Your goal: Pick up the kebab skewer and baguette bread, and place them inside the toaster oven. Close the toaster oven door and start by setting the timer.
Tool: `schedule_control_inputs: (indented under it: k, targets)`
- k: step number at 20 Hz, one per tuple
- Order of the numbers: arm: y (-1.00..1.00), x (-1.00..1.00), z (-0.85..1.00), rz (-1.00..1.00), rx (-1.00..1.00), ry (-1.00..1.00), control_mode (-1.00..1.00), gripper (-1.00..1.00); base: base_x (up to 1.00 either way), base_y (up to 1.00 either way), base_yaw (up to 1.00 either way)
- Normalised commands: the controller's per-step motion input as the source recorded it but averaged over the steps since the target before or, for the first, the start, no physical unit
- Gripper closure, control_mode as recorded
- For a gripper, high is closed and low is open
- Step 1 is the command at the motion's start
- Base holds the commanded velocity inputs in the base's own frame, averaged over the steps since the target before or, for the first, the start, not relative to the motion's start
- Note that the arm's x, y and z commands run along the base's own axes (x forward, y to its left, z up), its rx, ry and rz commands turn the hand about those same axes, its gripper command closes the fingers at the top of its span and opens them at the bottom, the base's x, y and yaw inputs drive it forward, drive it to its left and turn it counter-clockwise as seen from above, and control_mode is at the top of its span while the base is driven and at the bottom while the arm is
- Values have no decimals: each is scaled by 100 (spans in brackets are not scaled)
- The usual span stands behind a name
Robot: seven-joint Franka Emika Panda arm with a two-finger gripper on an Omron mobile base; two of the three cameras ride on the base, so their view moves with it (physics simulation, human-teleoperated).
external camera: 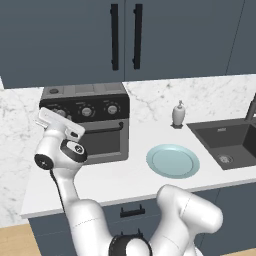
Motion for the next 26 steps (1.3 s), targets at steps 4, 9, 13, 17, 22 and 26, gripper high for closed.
schedule_control_inputs:
  k: [4, 9, 13, 17, 22, 26]
  targets:
    - [-2, -38, 60, -41, 53, 4, -100, 100, 0, 0, 0]
    - [-4, -52, 60, -44, 54, 6, -100, 100, 0, 0, 0]
    - [-11, -65, 52, -48, 55, 8, -100, 100, 0, 0, 0]
    - [-19, -77, 45, -49, 54, 11, -100, 100, 0, 0, 0]
    - [-30, -76, 52, -50, 54, 17, -100, 100, 0, 0, 0]
    - [-32, -79, 66, -52, 57, 23, -100, 100, 0, 0, 0]
